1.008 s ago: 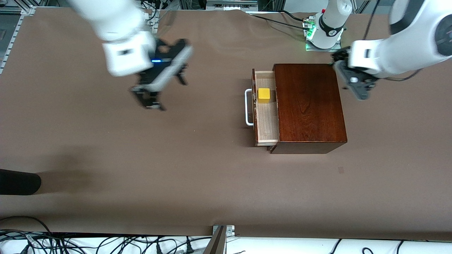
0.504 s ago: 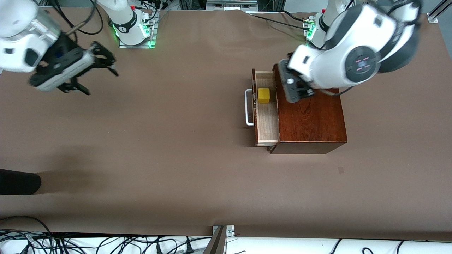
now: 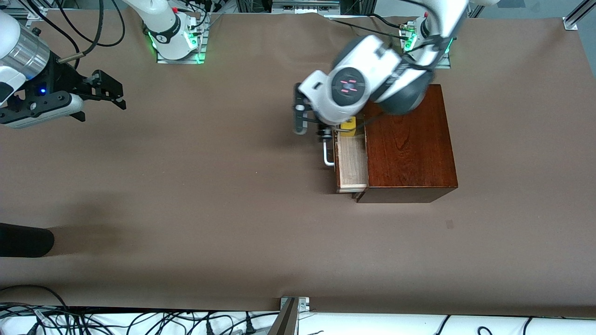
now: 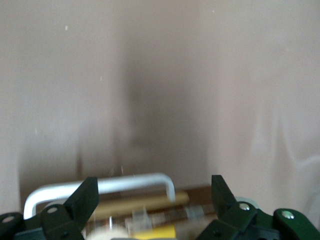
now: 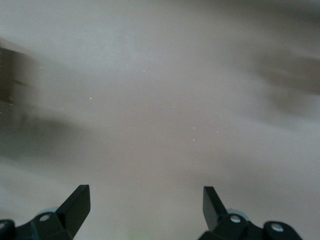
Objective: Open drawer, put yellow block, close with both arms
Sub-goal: 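Push the drawer front shut with the left gripper while the right gripper withdraws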
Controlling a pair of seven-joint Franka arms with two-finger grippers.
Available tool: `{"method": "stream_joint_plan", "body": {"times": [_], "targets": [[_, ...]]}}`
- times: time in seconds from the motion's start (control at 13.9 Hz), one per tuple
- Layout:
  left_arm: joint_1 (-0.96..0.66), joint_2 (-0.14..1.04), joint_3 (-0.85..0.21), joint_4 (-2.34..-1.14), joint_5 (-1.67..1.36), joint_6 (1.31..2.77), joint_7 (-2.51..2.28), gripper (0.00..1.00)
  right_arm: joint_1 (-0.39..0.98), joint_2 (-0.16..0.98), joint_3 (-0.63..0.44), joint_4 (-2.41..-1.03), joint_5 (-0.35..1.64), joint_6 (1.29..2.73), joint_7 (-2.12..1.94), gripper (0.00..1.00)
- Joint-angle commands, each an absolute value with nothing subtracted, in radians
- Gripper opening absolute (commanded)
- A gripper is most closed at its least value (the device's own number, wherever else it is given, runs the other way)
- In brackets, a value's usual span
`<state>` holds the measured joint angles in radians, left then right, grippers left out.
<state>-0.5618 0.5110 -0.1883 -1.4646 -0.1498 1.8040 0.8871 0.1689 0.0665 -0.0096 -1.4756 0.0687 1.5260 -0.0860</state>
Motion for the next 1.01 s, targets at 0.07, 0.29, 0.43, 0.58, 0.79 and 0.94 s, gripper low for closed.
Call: {"method": "stream_joint_plan", "body": {"times": [0.07,0.29,0.43,0.58,0.79,0.94], "targets": [[-0.607,0.597,-0.181,-1.428,-0.062,1.861,0.911,1.00,0.160,0.069,-0.003,-1.489,0.055,1.489,-0.014,1.00],[-0.601,0.600,-0.179,-1.474,0.004,1.824,0.911,1.00,0.158,0.072,-0.026,-1.483,0.057,1.491,-0.028,1.00],[-0.589,0.600,-0.172,-1.474,0.070,1.754,0.913,1.00,0.158,0.078,-0.032,-1.470,0.058,1.493,-0.025,1.00],[-0.566,0.598,-0.170,-1.471,0.095,1.675,0.914,1.00,0.158,0.083,-0.032,-1.468,0.058,1.490,-0.022,1.00],[-0.526,0.594,-0.166,-1.470,0.097,1.599,0.919,1.00,0.158,0.083,-0.049,-1.460,0.057,1.497,-0.026,1.00],[-0.505,0.594,-0.166,-1.473,0.097,1.577,0.919,1.00,0.158,0.084,-0.051,-1.445,0.031,1.502,-0.029,1.00]]}}
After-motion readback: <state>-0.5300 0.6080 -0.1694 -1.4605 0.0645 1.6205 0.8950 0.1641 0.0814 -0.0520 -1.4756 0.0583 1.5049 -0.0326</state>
